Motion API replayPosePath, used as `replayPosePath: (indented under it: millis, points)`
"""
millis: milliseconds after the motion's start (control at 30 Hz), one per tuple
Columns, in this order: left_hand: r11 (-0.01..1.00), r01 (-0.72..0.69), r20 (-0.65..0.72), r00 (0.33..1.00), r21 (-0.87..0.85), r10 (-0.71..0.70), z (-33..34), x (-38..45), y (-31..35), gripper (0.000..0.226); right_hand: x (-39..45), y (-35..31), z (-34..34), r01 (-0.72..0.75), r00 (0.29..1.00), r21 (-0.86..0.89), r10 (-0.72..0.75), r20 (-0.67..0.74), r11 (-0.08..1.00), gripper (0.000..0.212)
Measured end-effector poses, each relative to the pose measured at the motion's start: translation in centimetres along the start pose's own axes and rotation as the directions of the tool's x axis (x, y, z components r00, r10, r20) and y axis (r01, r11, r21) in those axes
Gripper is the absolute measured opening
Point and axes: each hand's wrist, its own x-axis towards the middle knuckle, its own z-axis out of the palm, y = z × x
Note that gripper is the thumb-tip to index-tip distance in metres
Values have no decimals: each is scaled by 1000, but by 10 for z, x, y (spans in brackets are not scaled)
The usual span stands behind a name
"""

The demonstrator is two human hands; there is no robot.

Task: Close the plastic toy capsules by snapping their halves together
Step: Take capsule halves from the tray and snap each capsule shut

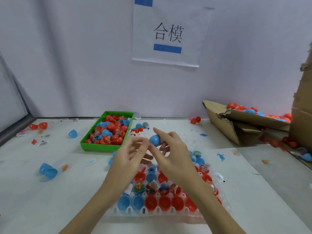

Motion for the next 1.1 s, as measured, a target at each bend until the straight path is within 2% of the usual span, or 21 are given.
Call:
replayPosePath:
  millis: [67, 100, 133, 167, 200, 233, 267, 300, 367, 467, 533, 600, 667, 733, 800, 867, 967, 1100]
  points:
    - [1000, -27, -60, 998, -7, 26, -1, 2, 2, 37, 26, 2, -15, -202, 978, 285, 208, 11, 937, 40]
    - [999, -41, -90, 995, -21, 39, -4, 3, 3, 41, 44, 6, -30, -281, 949, 497, 316, 15, 821, 29]
    - [998, -54, -113, 992, -34, 50, -7, 4, 4, 43, 64, 11, -48, -291, 913, 720, 408, 11, 630, 20]
    - [997, -63, -127, 990, -44, 57, -10, 5, 6, 43, 83, 15, -68, -221, 873, 892, 487, 1, 394, 19]
    - [996, -66, -136, 989, -53, 58, -13, 6, 6, 43, 99, 22, -88, -118, 838, 974, 546, -6, 192, 26]
    - [996, -63, -143, 988, -62, 54, -15, 7, 7, 43, 111, 31, -104, -58, 812, 995, 583, 0, 80, 39]
    - [996, -57, -149, 988, -67, 47, -16, 8, 7, 43, 119, 40, -115, -71, 797, 996, 604, 26, 50, 51]
    - [996, -50, -153, 987, -68, 39, -18, 9, 7, 44, 122, 49, -120, -141, 785, 987, 616, 64, 77, 59]
    - [997, -44, -167, 985, -64, 32, -20, 11, 7, 45, 119, 62, -115, -287, 776, 936, 622, 103, 203, 57]
    - [997, -40, -183, 983, -60, 29, -23, 13, 5, 45, 101, 70, -99, -341, 833, 852, 549, 77, 398, 37]
    - [997, -44, -184, 982, -59, 33, -25, 14, 4, 41, 84, 71, -89, -359, 882, 733, 468, 63, 578, 27]
    - [998, -42, -195, 980, -40, 34, -26, 15, 2, 37, 68, 64, -76, -360, 923, 448, 383, 41, 818, 19]
    - [999, -42, -208, 977, 23, 46, -27, 16, -1, 33, 56, 55, -63, -281, 958, 102, 272, 96, 954, 16]
    - [995, -44, -213, 975, 94, 64, -27, 17, -5, 28, 47, 45, -51, -161, 952, -134, 190, 239, 978, 15]
    - [990, -46, -213, 974, 135, 75, -29, 18, -9, 23, 43, 40, -40, -31, 929, -268, 127, 348, 963, 15]
    - [986, -33, -226, 972, 161, 69, -31, 18, -12, 19, 46, 37, -36, 42, 935, -376, 96, 341, 926, 18]
    - [984, -5, -259, 965, 179, 52, -35, 22, -13, 19, 61, 45, -46, 10, 955, -517, 144, 258, 856, 21]
    - [986, 11, -273, 962, 163, 34, -39, 23, -13, 22, 69, 59, -60, 22, 879, -628, 285, 383, 778, 23]
